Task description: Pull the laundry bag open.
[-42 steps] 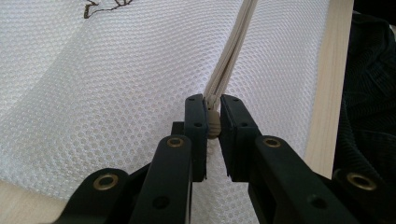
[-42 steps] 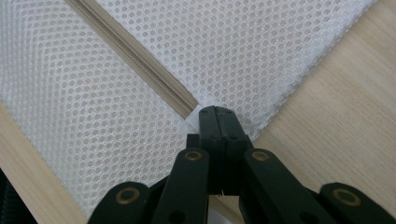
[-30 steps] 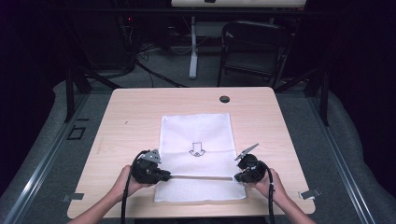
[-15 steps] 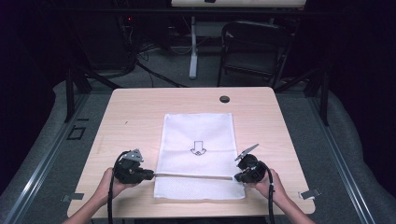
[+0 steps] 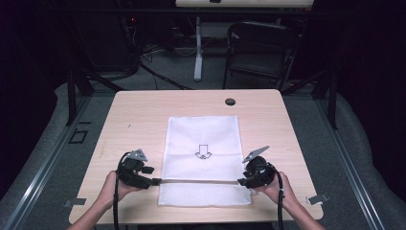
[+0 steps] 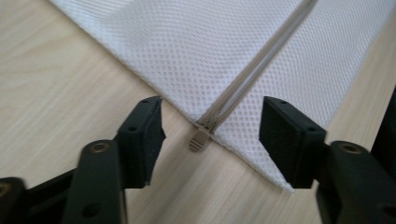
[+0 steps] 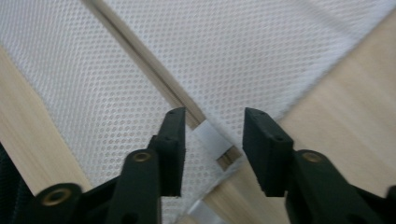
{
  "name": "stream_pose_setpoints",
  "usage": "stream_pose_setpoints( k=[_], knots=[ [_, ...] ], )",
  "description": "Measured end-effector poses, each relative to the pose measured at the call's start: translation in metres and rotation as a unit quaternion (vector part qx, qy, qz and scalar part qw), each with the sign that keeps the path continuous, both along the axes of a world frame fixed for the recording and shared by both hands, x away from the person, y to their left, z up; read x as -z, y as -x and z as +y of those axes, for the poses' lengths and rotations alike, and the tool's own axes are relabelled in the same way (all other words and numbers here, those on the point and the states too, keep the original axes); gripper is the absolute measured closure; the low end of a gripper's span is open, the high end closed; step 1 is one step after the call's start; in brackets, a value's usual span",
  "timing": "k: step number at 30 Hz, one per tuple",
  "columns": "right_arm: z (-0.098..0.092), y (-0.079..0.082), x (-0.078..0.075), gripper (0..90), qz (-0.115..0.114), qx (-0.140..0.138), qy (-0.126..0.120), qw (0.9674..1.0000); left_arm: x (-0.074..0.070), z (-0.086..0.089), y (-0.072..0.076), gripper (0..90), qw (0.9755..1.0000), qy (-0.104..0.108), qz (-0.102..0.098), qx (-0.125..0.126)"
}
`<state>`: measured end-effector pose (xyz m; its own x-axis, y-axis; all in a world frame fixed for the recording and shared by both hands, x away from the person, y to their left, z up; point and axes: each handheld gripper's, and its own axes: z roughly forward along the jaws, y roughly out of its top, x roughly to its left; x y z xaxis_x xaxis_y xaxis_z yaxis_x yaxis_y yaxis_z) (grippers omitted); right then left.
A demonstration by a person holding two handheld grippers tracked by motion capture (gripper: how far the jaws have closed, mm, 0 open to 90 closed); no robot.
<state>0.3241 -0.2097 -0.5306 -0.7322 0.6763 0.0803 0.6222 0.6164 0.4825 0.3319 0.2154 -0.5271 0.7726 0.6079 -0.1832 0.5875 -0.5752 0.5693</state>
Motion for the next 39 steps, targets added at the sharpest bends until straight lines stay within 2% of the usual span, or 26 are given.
stream_pose_setpoints(
  k=[2,3,4,5,6,7,11,12,14,18,19,20,22,25,29,31,35,36,38,39],
  knots=[
    [-0.005,0.001,-0.006,42.5,-0.009,0.014,-0.004,0.9999,-0.006,0.003,0.003,27.9,0.9998,-0.002,-0.006,-0.02],
    [-0.009,0.002,-0.01,35.9,-0.018,0.021,-0.006,0.9996,-0.008,0.004,0.004,21.4,0.9996,-0.002,-0.006,-0.026],
    [-0.012,0.002,-0.013,29.9,-0.02,0.025,-0.001,0.9995,-0.01,0.006,0.005,19.7,0.9993,-0.001,-0.007,-0.036],
    [-0.016,0.003,-0.015,26.4,-0.025,0.033,-0.009,0.9991,-0.012,0.008,0.007,18.6,0.999,-0.002,-0.007,-0.045],
    [-0.021,0.004,-0.019,23.0,-0.028,0.039,-0.003,0.9988,-0.014,0.01,0.008,16.3,0.9984,-0.009,-0.012,-0.055],
    [-0.026,0.006,-0.02,18.7,-0.034,0.051,-0.008,0.9981,-0.015,0.012,0.01,15.5,0.9976,-0.008,-0.013,-0.068],
    [-0.049,0.014,-0.026,11.8,-0.039,0.088,-0.008,0.9953,-0.019,0.021,0.017,14.2,0.9942,-0.018,-0.018,-0.104],
    [-0.055,0.017,-0.026,9.6,-0.038,0.097,-0.007,0.9945,-0.019,0.023,0.019,13.7,0.993,-0.013,-0.014,-0.117],
    [-0.067,0.023,-0.026,8.6,-0.035,0.111,-0.008,0.9932,-0.02,0.027,0.021,12.6,0.9915,-0.016,-0.006,-0.129],
    [-0.089,0.036,-0.022,6.2,-0.034,0.139,0.0,0.9897,-0.019,0.034,0.028,10.8,0.987,-0.024,0.001,-0.159],
    [-0.094,0.039,-0.021,5.9,-0.031,0.14,0.005,0.9897,-0.019,0.037,0.031,10.5,0.9855,-0.024,0.002,-0.168],
    [-0.098,0.043,-0.02,5.9,-0.032,0.149,0.001,0.9883,-0.019,0.038,0.032,10.5,0.9848,-0.023,0.004,-0.172],
    [-0.103,0.048,-0.018,4.9,-0.03,0.156,0.004,0.9873,-0.017,0.041,0.035,10.4,0.9823,-0.019,0.007,-0.186],
    [-0.11,0.054,-0.013,4.0,-0.025,0.164,0.005,0.9862,-0.012,0.046,0.039,9.1,0.9791,-0.016,0.023,-0.201],
    [-0.116,0.059,-0.006,3.5,-0.014,0.166,0.015,0.986,-0.005,0.051,0.04,7.3,0.9759,-0.016,0.036,-0.215],
    [-0.117,0.06,-0.002,3.2,-0.007,0.169,0.021,0.9853,-0.003,0.053,0.039,6.3,0.9758,-0.014,0.044,-0.214],
    [-0.117,0.058,0.001,3.1,-0.003,0.168,0.024,0.9855,0.0,0.053,0.038,5.3,0.9748,-0.015,0.047,-0.217],
    [-0.117,0.058,0.003,3.1,-0.005,0.173,0.016,0.9847,0.0,0.053,0.037,5.3,0.9755,-0.018,0.049,-0.214],
    [-0.119,0.057,0.004,3.0,0.006,0.166,0.03,0.9856,0.002,0.052,0.037,5.2,0.9758,-0.017,0.049,-0.212],
    [-0.12,0.057,0.005,3.1,0.008,0.166,0.029,0.9856,0.002,0.052,0.036,5.2,0.9762,-0.018,0.05,-0.21]
  ],
)
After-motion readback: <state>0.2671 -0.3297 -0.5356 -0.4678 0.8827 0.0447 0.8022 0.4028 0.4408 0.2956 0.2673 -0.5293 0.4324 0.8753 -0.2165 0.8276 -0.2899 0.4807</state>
